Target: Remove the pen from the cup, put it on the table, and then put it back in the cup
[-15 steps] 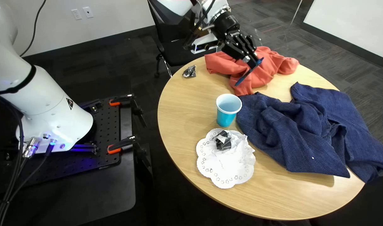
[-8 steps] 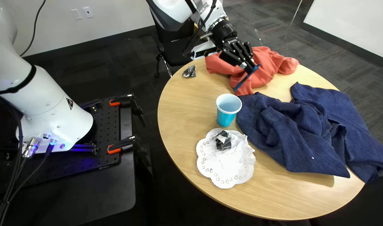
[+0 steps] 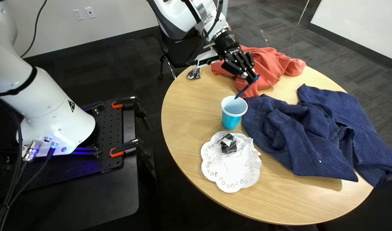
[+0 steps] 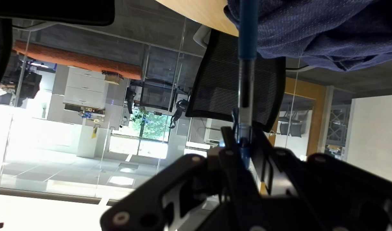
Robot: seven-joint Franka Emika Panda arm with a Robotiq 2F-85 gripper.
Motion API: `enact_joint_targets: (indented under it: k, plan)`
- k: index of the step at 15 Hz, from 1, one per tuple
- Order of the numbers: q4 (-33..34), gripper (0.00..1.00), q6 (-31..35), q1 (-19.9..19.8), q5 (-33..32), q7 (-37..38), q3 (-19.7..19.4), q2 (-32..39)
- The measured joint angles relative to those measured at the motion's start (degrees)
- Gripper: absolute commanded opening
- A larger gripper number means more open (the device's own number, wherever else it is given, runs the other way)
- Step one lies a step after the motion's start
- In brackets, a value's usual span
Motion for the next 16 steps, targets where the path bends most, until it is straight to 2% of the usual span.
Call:
enact_joint_targets:
  k: [16]
  plan:
    - [6.3, 0.04, -4.4, 2.1, 0.1, 4.4, 0.6, 11.3]
